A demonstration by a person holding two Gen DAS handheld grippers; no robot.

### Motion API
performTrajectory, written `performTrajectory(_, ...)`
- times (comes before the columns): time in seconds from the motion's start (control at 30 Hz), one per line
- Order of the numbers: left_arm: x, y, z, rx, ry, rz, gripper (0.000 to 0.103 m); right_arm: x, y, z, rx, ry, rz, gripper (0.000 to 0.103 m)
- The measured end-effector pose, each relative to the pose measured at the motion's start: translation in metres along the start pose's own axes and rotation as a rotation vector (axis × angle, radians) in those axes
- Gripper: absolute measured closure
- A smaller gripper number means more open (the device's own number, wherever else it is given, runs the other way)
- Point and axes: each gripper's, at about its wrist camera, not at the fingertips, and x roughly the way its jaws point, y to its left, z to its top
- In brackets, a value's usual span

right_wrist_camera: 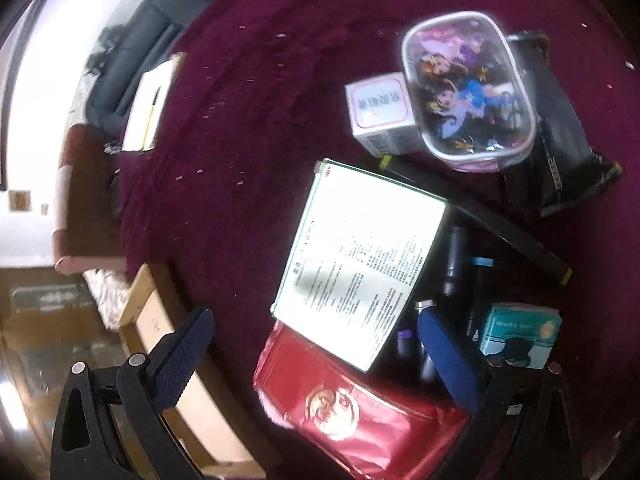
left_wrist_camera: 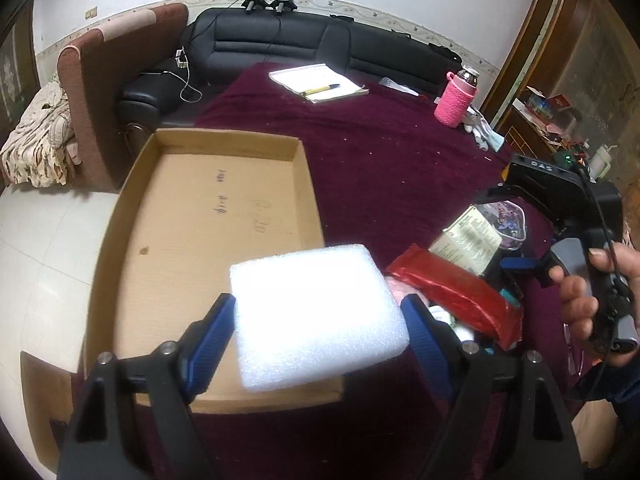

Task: Organize objects
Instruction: 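Carry the foam block over the tray with the left tool while the right tool grasps the white-green medicine box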

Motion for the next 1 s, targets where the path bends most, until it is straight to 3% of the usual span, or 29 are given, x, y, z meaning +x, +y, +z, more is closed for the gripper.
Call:
performTrajectory(0.23, 0.007, 0.019, 0.002, 0.009, 0.01, -0.015, 0.02, 0.025, -0.001, 0.006, 0.01, -0.023, -0.127, 0.0)
performTrajectory(0.27, 0.008, 0.021, 0.003, 0.01, 0.011, -0.016, 0.02, 0.027, -0.001, 0.006, -0.015, -0.026, -0.142, 0.003)
performTrajectory(0.3, 0.009, 0.023, 0.004, 0.01, 0.011, -0.015, 0.02, 0.027, 0.0, 0.007, -0.035, -0.038, -0.15, 0.014)
performTrajectory(0.47, 0.015, 0.034, 0.008, -0.003, 0.018, -0.02, 0.02, 0.027, 0.002, 0.009, -0.102, -0.042, -0.164, 0.014)
performTrajectory(0.8, 0.023, 0.047, 0.018, -0.034, 0.02, -0.036, 0.02, -0.009, 0.042, -0.013, -0.343, -0.15, -0.108, 0.015)
performTrajectory(1.0, 0.023, 0.067, 0.026, -0.057, 0.013, -0.01, 0.02, -0.014, 0.086, -0.035, -0.47, -0.115, -0.038, 0.015)
